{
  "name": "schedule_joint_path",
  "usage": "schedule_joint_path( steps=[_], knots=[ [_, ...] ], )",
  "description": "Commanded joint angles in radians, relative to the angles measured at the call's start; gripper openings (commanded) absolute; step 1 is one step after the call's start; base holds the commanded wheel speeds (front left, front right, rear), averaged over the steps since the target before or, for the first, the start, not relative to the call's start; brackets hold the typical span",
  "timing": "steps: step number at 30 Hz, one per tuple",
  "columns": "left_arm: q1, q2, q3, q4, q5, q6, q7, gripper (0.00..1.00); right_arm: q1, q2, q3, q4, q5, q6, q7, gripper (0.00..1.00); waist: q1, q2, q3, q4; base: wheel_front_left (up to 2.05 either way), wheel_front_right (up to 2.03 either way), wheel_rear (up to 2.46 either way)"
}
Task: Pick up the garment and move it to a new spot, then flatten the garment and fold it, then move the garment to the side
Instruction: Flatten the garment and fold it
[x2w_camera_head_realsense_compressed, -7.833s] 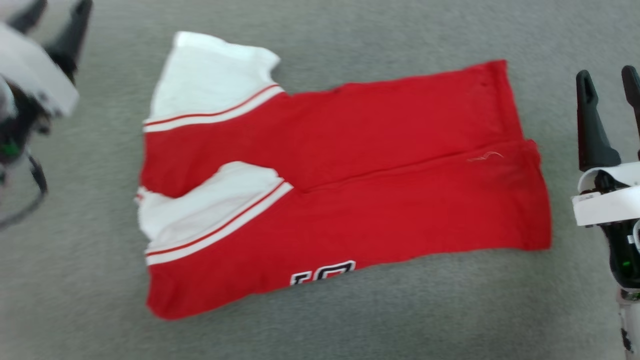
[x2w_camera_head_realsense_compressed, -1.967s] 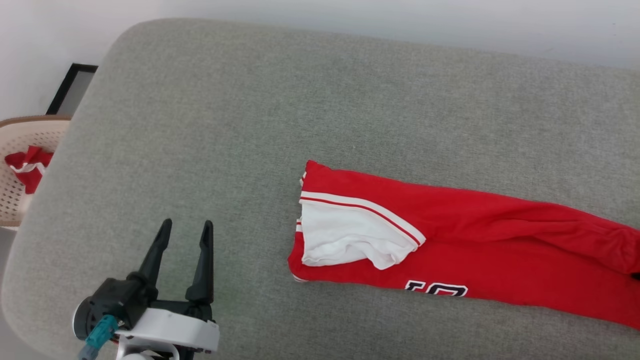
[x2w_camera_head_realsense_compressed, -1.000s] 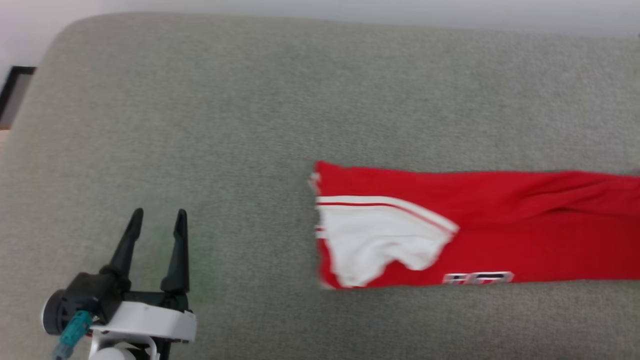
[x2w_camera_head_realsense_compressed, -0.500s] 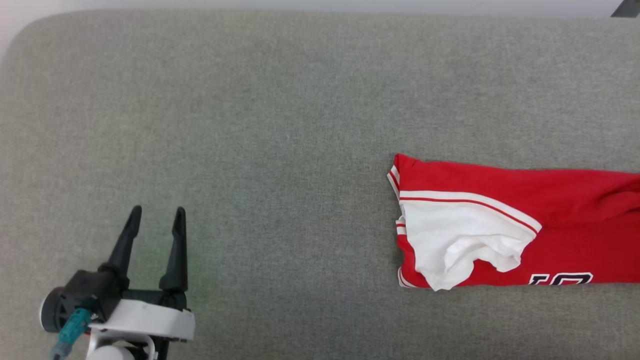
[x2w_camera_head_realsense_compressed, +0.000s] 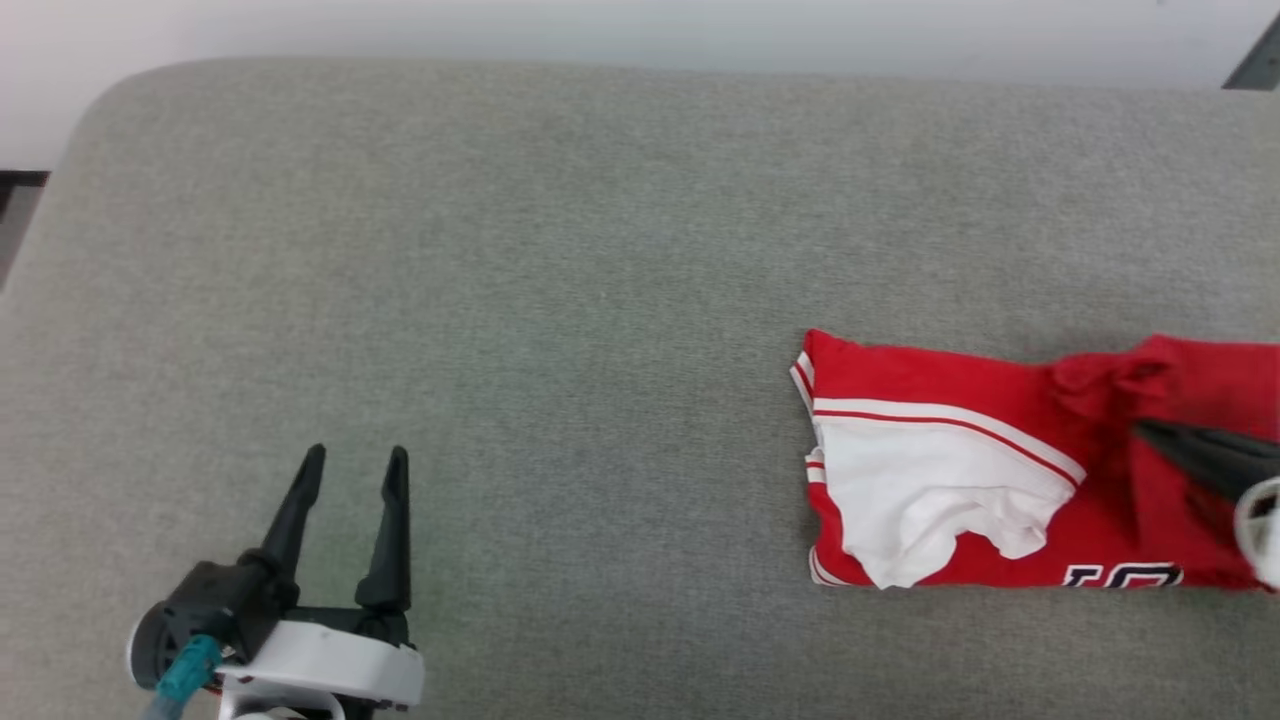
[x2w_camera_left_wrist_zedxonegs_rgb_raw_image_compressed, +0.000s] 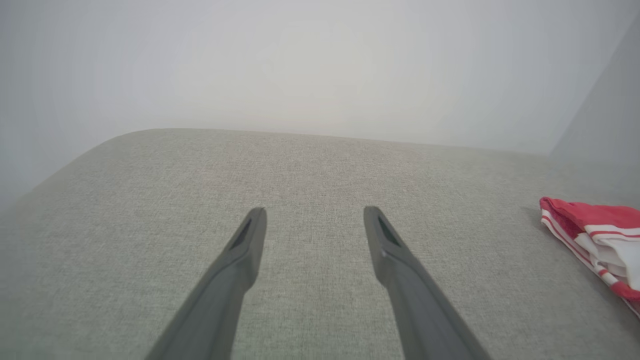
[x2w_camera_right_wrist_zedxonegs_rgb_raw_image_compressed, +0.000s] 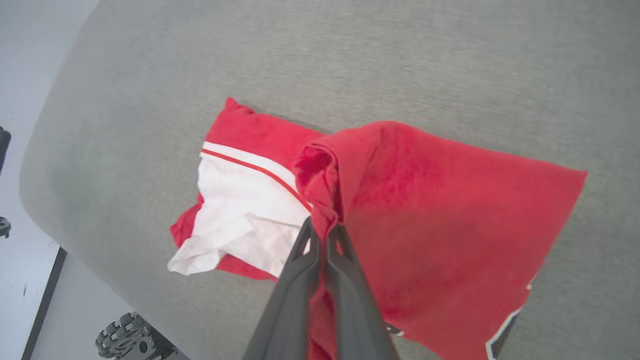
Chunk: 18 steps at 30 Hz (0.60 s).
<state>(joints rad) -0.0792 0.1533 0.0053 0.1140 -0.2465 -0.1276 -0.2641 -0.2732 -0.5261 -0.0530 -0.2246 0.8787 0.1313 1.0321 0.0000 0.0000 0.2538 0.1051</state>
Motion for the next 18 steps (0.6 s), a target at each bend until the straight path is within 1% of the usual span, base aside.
schedule_joint_path(
  steps=[1, 2, 3, 4, 7, 13, 18],
  knots=[
    [0.007, -0.006, -0.007, 0.003, -0.007, -0.004, 0.0, 1.0, -0.024, 0.015, 0.038, -0.016, 0.008, -0.001, 0.006, 0.0, 0.0, 0.0, -0.005, 0.022, 0.0, 0.0, 0.0],
    [0.006, -0.008, -0.013, 0.005, -0.008, -0.004, 0.0, 1.0, -0.036, 0.023, 0.067, -0.024, 0.007, -0.001, 0.006, 0.0, 0.0, 0.0, -0.005, 0.031, 0.0, 0.0, 0.0],
    [0.006, -0.008, -0.013, 0.005, -0.008, -0.004, 0.0, 1.0, -0.036, 0.023, 0.067, -0.024, 0.007, -0.001, 0.006, 0.0, 0.0, 0.0, -0.005, 0.031, 0.0, 0.0, 0.0],
    [0.004, -0.01, -0.02, 0.008, -0.01, -0.004, 0.0, 1.0, -0.052, 0.033, 0.092, -0.023, 0.002, -0.001, -0.001, 0.0, 0.0, 0.0, -0.006, 0.041, 0.0, 0.0, 0.0],
    [0.001, -0.016, -0.029, 0.012, -0.013, -0.004, 0.0, 1.0, -0.09, 0.054, 0.193, -0.003, -0.014, -0.001, -0.007, 0.0, 0.0, 0.0, -0.008, 0.071, 0.0, 0.0, 0.0],
    [0.004, -0.027, -0.034, 0.014, -0.021, -0.004, 0.0, 1.0, -0.178, 0.066, 0.364, 0.096, -0.028, -0.001, -0.045, 0.0, 0.0, 0.0, -0.003, 0.116, 0.0, 0.0, 0.0],
    [-0.005, -0.038, -0.037, 0.018, -0.024, -0.004, 0.0, 1.0, -0.229, 0.067, 0.457, 0.195, -0.022, -0.001, -0.077, 0.0, 0.0, 0.0, 0.007, 0.139, 0.0, 0.0, 0.0]
  ],
)
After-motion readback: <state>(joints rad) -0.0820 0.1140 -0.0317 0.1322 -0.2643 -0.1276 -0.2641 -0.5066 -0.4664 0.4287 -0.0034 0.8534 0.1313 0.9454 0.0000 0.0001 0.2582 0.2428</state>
